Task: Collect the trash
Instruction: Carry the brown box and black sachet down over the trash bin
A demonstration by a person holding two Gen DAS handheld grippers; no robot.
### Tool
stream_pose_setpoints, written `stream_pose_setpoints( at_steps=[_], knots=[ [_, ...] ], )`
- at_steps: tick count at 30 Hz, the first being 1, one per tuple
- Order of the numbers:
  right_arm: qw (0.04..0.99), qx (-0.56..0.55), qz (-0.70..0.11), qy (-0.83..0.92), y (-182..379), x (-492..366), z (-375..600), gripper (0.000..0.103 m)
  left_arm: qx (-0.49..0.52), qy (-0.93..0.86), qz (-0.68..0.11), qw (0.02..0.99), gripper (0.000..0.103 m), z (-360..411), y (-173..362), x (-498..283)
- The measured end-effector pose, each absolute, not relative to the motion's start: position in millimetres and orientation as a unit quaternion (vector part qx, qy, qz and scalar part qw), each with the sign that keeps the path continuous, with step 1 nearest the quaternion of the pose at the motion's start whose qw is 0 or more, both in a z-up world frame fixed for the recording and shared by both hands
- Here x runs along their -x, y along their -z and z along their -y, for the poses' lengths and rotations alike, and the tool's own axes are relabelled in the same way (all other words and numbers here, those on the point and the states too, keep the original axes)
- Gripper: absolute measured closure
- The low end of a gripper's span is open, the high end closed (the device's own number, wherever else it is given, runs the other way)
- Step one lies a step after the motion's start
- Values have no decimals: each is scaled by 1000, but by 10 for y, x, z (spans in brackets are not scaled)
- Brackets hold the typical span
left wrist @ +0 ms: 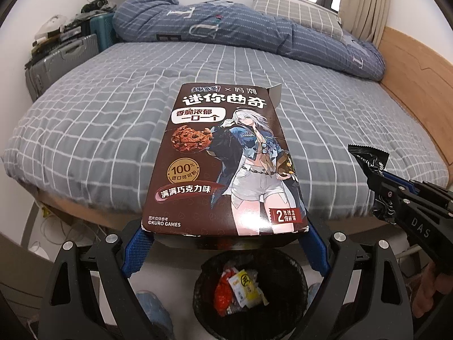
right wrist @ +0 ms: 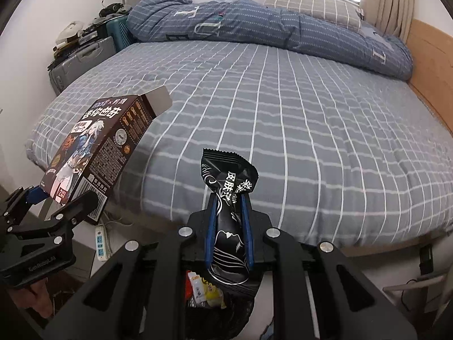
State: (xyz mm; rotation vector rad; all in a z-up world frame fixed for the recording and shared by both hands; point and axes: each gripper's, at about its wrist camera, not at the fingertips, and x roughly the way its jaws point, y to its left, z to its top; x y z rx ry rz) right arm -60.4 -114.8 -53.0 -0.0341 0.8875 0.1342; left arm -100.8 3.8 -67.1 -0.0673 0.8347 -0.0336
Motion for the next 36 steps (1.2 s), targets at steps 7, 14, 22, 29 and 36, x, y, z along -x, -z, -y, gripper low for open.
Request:
stream_pose_setpoints(
  at_steps=[7,14,22,29,36],
  knots=[
    [897,17,-437,-68,607,921,1114,87,34,16,-416,909,16,-16,711,1344],
    [895,21,-441,-65,616,1228,1078,87,30,7,-432,901,16,-11,736,1639],
    [888,22,-456,-65,688,1548,1034,87,29,12,-461,887,16,-7,861,1915],
    [874,25,-481,-62,950,1553,1031,87,20,20,-485,874,16,60,1113,1951],
    [854,13,-518,-54,1327,1411,1187,87,25,31,-528,848,16,107,1469,1862]
  ],
)
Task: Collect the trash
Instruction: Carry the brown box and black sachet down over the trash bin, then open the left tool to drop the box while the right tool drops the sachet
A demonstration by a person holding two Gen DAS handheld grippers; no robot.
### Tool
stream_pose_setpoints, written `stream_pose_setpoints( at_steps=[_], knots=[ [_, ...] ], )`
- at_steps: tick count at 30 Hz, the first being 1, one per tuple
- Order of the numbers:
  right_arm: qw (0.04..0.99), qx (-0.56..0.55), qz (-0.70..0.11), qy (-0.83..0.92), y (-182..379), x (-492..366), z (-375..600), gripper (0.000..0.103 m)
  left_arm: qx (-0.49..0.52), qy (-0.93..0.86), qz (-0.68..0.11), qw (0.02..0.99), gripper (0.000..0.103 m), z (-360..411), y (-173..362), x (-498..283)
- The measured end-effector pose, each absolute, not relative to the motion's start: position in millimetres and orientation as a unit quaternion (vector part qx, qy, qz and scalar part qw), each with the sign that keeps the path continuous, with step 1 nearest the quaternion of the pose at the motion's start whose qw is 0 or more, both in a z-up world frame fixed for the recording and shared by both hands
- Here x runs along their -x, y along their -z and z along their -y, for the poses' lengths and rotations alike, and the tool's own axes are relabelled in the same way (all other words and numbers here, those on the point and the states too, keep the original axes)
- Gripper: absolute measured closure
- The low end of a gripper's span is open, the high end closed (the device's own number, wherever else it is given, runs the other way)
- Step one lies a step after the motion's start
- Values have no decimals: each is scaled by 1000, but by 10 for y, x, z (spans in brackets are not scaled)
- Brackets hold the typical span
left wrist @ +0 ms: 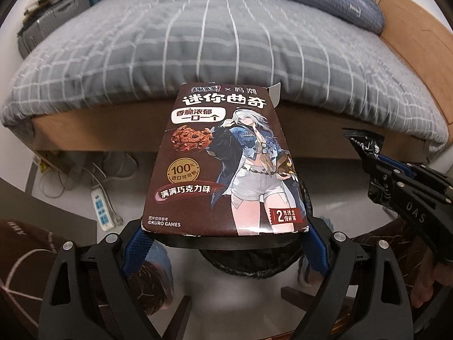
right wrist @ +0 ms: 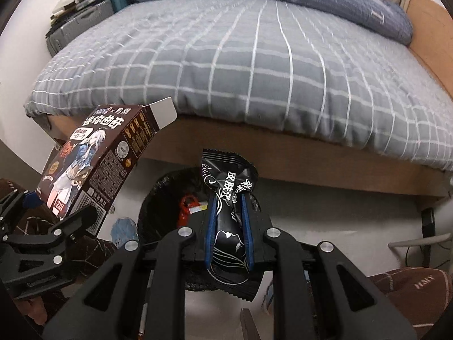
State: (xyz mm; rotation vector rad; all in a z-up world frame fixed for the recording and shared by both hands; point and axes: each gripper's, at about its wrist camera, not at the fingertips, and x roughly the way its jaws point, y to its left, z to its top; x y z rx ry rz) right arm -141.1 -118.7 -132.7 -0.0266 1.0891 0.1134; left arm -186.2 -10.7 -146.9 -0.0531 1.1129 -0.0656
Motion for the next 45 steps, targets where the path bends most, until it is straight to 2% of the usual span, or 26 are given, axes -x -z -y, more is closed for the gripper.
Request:
stream_pose_setpoints(
  at_steps=[19,25,37,40,45],
  knots=[
    [838,-27,-544,-21,1603,1312,1727,86,-17,74,-556,828,13,698,1964,1528],
    [835,-19,-548,-45,1686,1219,1534,86,-2,59,-543,837,6,529,1953,1415],
    [815,-5,-574,-79,2071,1019,1049,85,18,7,-534,845,6,-52,2003,1396],
    [813,1,-575,-86,2096,992,931,84,18,3,-535,845,6,-164,2028,1394],
    [815,15,-573,-86,2132,955,796,72,26,-4,-534,845,6,-304,2061,1375]
  ],
)
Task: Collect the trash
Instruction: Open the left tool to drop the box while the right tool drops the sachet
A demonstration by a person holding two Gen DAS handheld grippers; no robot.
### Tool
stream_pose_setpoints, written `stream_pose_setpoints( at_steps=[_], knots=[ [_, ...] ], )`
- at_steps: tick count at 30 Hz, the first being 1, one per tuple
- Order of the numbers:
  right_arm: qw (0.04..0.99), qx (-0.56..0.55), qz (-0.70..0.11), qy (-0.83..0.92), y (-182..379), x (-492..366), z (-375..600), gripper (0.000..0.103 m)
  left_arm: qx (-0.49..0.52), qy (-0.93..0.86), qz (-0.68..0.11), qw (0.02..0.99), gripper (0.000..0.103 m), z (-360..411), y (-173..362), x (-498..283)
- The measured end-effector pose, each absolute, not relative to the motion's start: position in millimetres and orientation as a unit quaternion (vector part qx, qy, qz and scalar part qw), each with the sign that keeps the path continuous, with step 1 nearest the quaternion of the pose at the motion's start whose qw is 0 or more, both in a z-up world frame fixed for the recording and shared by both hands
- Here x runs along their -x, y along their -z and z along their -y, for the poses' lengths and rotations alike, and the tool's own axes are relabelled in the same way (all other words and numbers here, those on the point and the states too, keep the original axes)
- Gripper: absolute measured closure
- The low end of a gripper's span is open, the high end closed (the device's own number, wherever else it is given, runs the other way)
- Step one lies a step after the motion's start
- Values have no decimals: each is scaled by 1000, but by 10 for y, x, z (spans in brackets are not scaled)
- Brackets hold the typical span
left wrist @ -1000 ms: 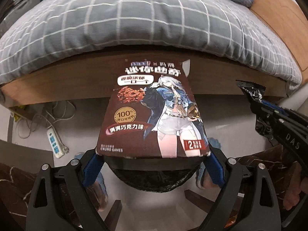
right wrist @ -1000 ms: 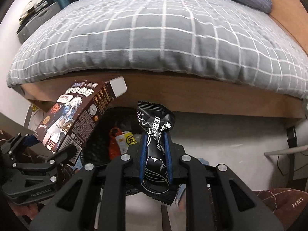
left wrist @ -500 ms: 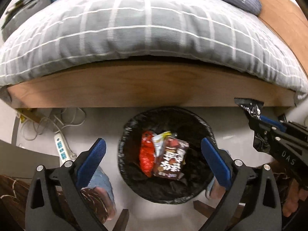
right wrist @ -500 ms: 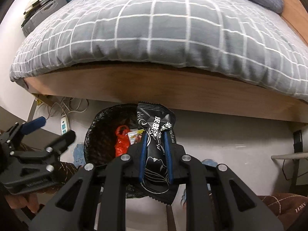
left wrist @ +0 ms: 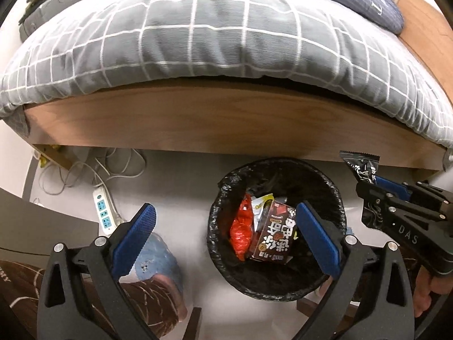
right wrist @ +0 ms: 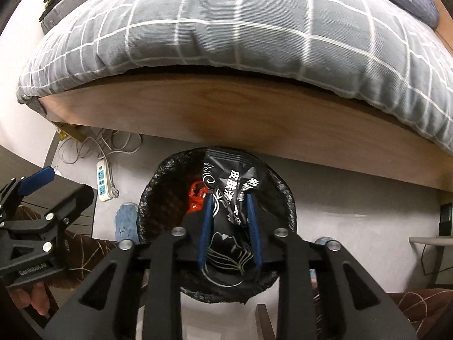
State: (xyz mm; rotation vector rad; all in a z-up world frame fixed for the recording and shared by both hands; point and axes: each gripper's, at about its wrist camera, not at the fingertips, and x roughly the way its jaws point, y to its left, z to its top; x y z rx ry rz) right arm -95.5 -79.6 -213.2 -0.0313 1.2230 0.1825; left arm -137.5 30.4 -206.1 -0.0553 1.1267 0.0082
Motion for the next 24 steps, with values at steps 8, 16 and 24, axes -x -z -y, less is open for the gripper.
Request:
stream_pose_setpoints(
  at_steps=[8,16,24],
  knots=[
    [815,15,-573,-78,2176,959,802,44,25,-9,-533,846,6,-339,2079,1360],
    [820,19,-567,-69,2110,959,896,25,24,-13,-530,847,6,-322,2059,1345],
    [851,7,-524,-34,1693,1042,1133,8,24,6,-510,860,6,-209,1741,1322]
  ],
)
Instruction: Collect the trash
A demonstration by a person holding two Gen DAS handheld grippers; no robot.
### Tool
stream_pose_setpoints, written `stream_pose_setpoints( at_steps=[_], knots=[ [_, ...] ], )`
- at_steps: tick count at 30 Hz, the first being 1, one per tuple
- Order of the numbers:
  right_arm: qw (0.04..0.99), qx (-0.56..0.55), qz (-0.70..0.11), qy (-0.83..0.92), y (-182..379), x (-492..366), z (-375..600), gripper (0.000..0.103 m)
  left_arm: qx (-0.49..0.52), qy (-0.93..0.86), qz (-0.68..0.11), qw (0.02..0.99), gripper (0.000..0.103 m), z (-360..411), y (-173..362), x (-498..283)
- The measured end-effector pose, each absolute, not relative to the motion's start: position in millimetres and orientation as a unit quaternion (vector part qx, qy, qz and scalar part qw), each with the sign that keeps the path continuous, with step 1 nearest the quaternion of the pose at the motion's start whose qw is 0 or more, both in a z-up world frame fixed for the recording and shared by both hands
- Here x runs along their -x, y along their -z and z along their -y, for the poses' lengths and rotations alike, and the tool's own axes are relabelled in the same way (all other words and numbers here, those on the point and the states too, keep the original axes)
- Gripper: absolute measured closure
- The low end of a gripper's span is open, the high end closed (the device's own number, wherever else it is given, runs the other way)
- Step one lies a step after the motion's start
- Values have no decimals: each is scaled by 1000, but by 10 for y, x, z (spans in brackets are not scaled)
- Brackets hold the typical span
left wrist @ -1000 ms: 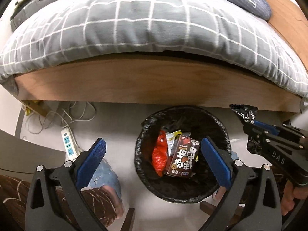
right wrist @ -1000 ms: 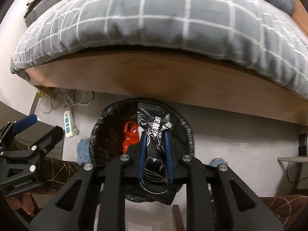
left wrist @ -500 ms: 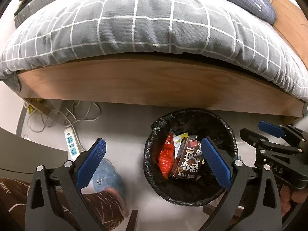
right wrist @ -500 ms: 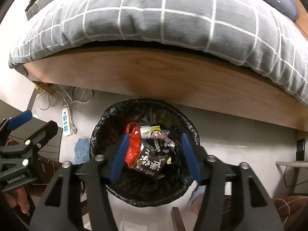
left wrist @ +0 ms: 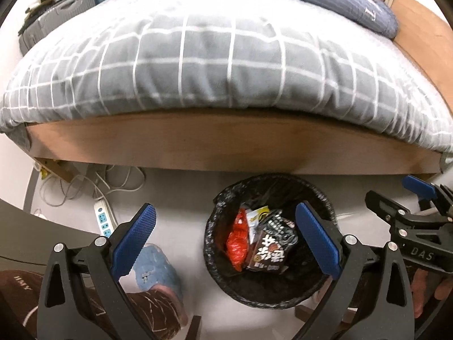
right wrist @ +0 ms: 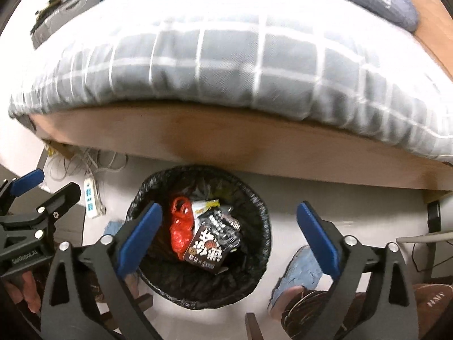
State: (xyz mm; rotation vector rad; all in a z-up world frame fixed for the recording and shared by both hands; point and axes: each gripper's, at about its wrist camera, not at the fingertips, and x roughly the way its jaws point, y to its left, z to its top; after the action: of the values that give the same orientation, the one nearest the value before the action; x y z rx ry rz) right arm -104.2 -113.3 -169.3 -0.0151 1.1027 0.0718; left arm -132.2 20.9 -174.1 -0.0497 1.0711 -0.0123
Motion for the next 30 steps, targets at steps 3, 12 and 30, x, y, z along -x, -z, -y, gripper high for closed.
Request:
stream_pose_setpoints(
  at_steps=[3,12,30],
  knots=[
    [865,8,-501,-29,1445,1102,1185,8,23,3,-506,862,6,-174,1545,1337],
    [899,8,-437,-15,581,1331,1285,8,17,12,-465,885,6,-25,812,1500],
    [926,-7,-378,7,-475,1962,1462,8,5,37,-399,916,6,241,-263,2124]
  ],
)
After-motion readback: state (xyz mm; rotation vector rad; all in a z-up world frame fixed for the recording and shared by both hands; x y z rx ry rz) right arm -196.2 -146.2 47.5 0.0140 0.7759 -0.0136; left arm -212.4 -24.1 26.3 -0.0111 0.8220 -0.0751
